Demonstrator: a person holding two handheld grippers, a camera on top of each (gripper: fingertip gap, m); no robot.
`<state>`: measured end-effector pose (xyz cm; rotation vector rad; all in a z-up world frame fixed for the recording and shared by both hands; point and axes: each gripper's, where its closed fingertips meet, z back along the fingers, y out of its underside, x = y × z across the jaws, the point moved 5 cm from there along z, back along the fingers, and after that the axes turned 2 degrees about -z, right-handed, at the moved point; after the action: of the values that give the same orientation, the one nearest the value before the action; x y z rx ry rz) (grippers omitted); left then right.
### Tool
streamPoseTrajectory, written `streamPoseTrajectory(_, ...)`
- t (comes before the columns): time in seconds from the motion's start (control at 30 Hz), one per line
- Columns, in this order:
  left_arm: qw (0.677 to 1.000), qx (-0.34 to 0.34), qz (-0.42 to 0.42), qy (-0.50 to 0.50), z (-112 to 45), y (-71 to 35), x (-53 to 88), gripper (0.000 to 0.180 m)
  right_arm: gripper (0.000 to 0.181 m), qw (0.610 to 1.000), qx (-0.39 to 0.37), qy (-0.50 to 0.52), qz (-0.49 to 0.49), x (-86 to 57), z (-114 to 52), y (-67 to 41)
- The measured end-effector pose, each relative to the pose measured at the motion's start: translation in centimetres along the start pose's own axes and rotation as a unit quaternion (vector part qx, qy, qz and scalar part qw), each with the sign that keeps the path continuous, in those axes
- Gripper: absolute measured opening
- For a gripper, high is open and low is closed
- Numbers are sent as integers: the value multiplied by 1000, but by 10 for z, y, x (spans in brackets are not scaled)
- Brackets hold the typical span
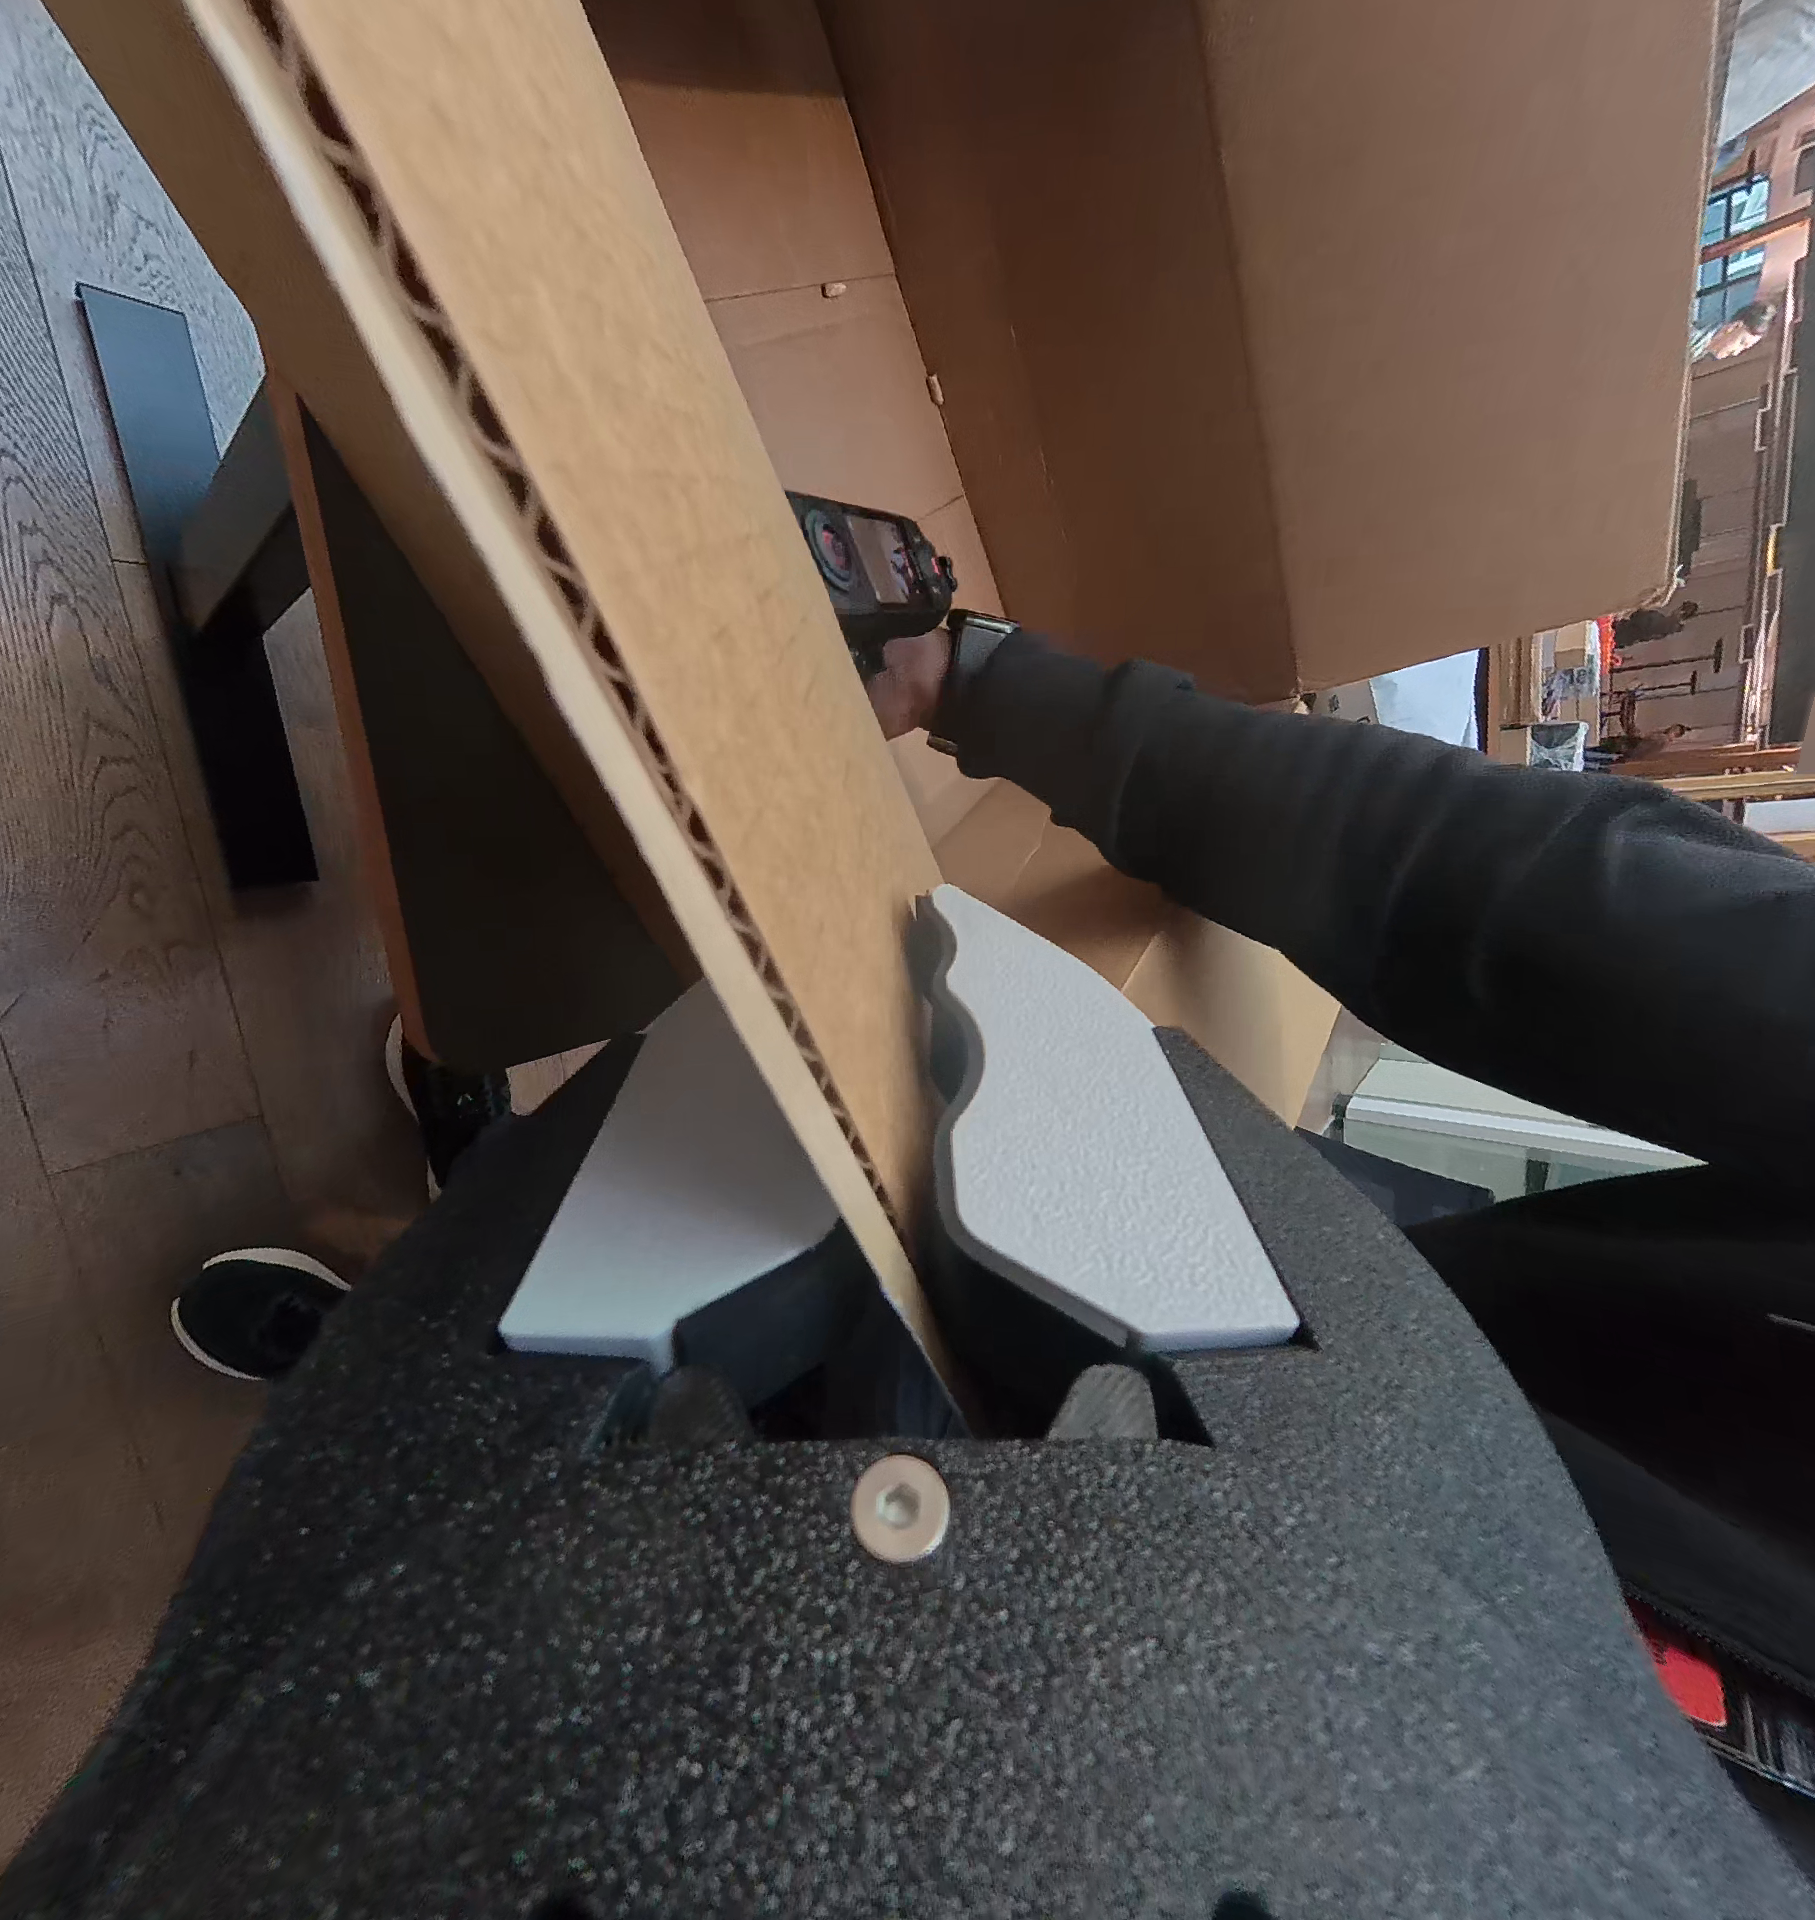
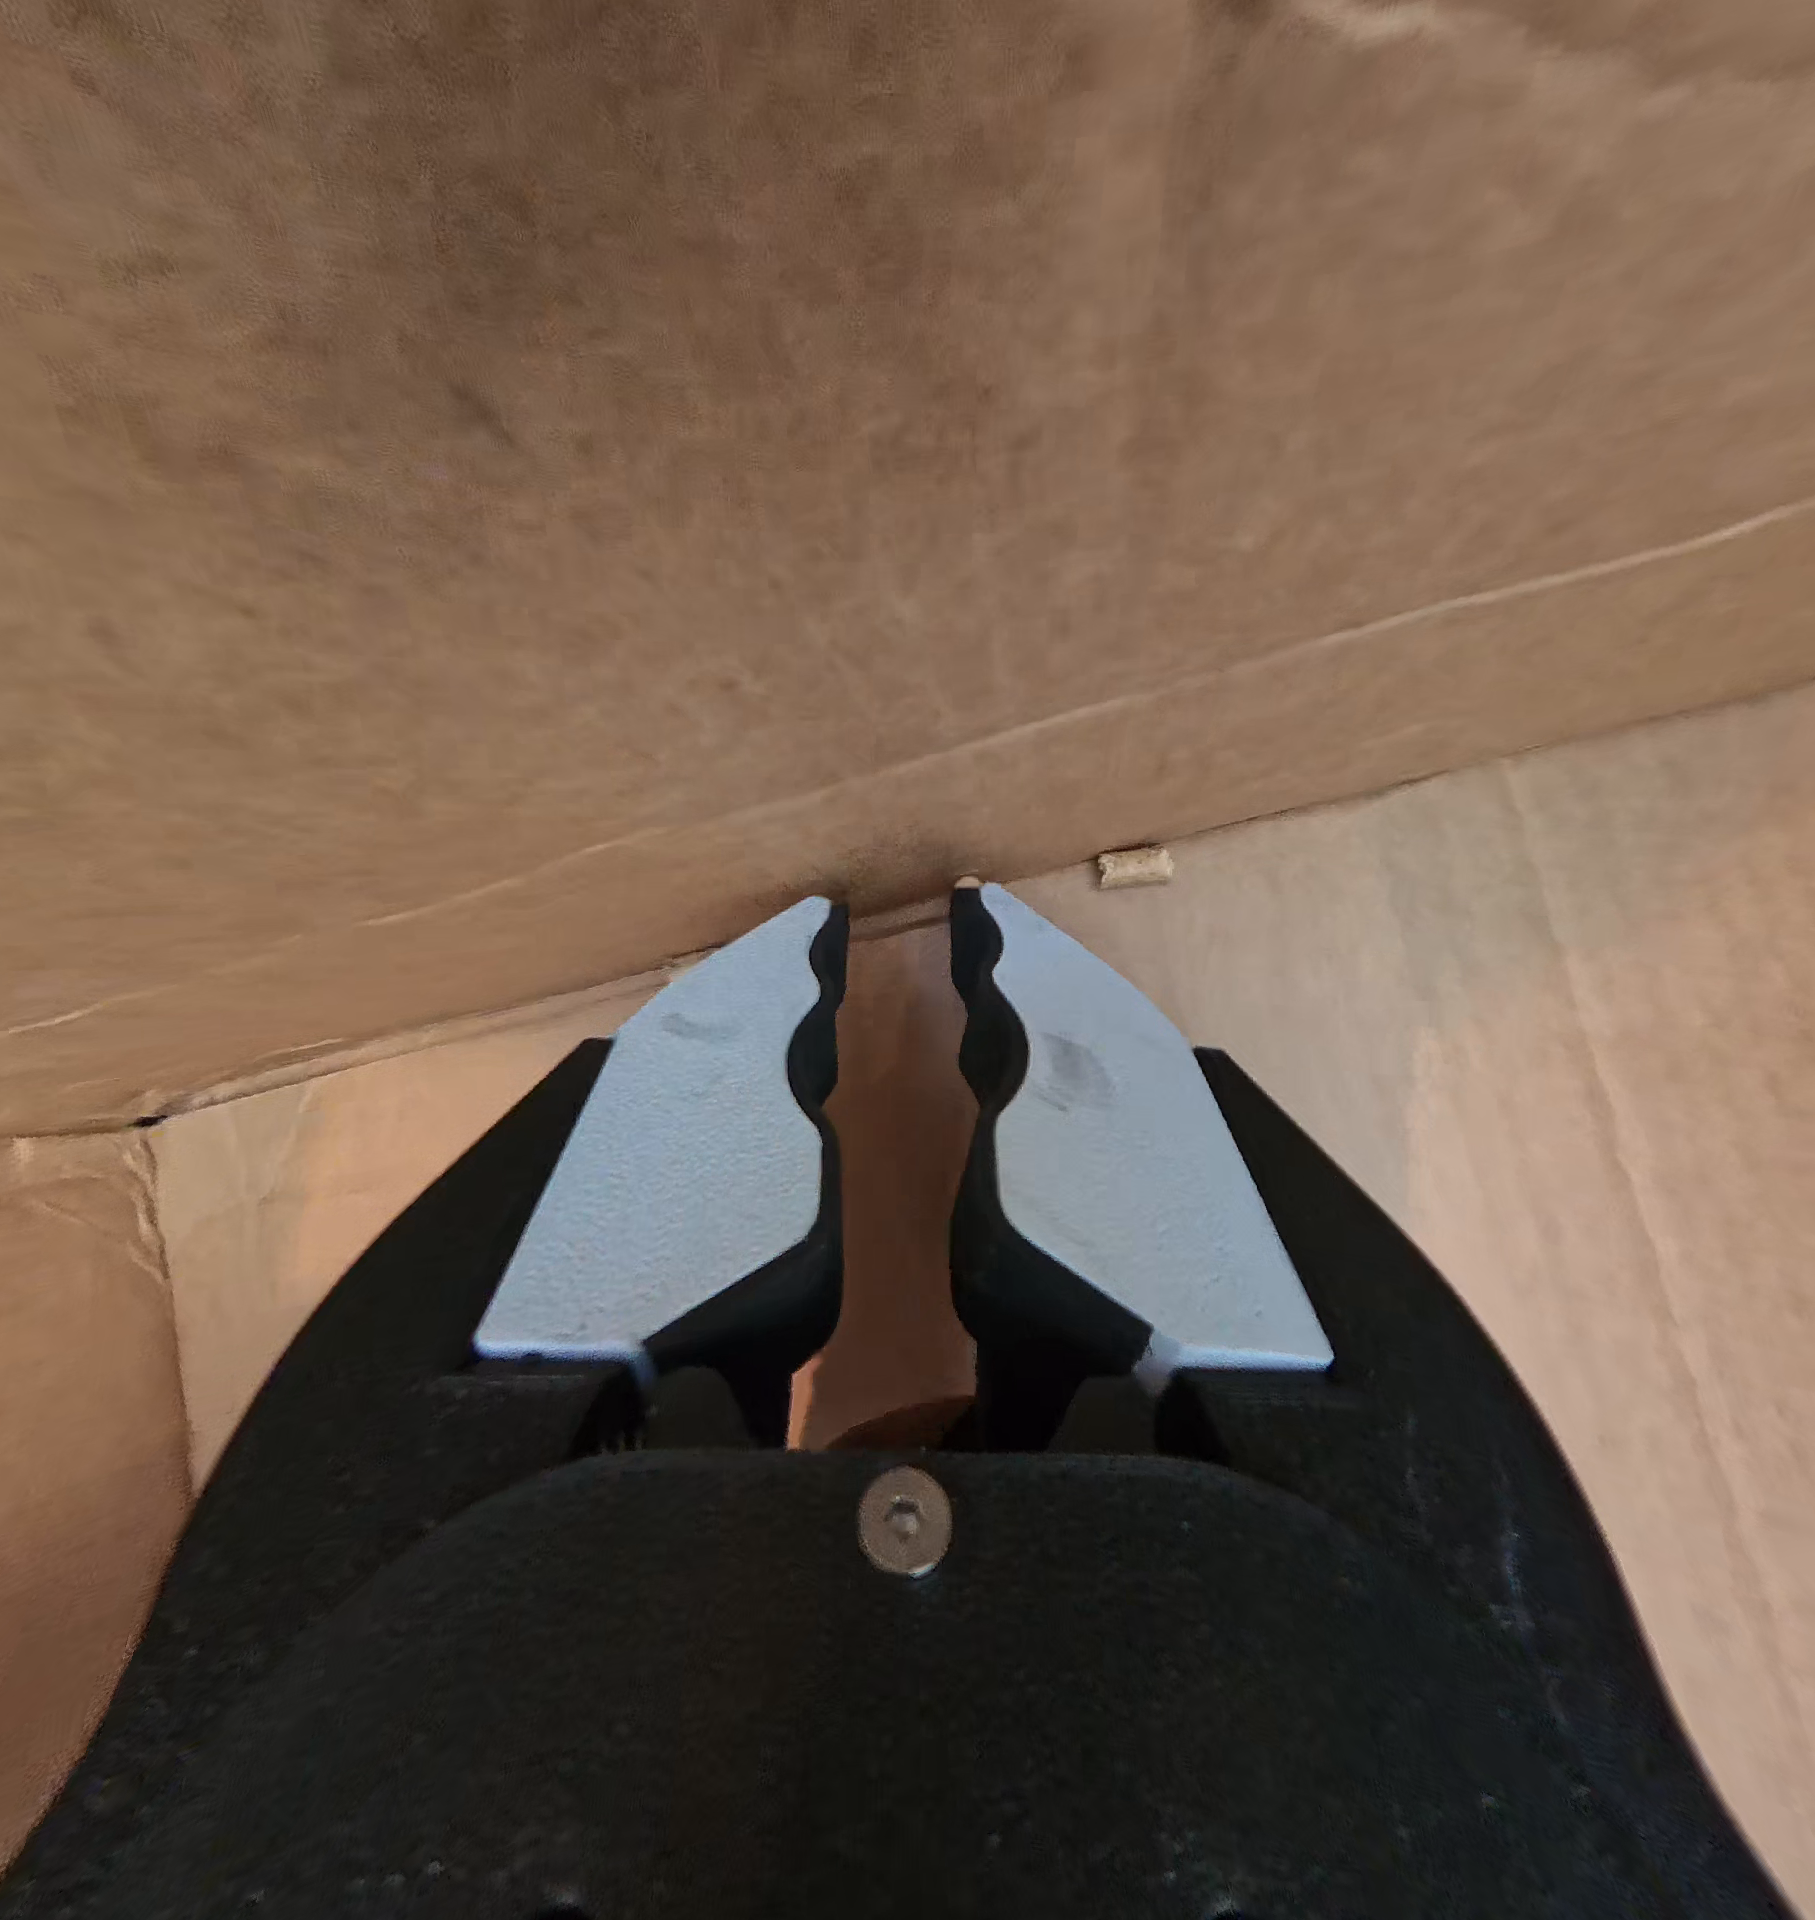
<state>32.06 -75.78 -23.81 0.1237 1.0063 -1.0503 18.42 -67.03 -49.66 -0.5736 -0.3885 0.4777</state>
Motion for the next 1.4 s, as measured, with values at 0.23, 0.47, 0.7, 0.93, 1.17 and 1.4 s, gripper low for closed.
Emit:
streamPoseTrajectory(0.23,1000,-6,3,-2,5,7,1,6,21,1000,5,11,-23,-6,-13,2)
streamPoseTrajectory(0.47,1000,-11,-3,-1,6,9,2,6,24,998,19,37,-41,-2,7,0)
streamPoseTrajectory(0.7,1000,-1,-20,5,10,-4,13,6,45,992,8,87,-96,42,127,-9)
streamPoseTrajectory(0.93,999,7,-53,1,3,-61,30,7,51,959,-113,193,-174,167,257,-3)
streamPoseTrajectory(1.17,981,-51,-124,-139,12,-152,50,72,53,909,-155,256,-292,326,281,35)
streamPoseTrajectory(1.4,879,-119,-347,-305,84,-189,-29,93,55,849,-165,304,-400,408,286,115)
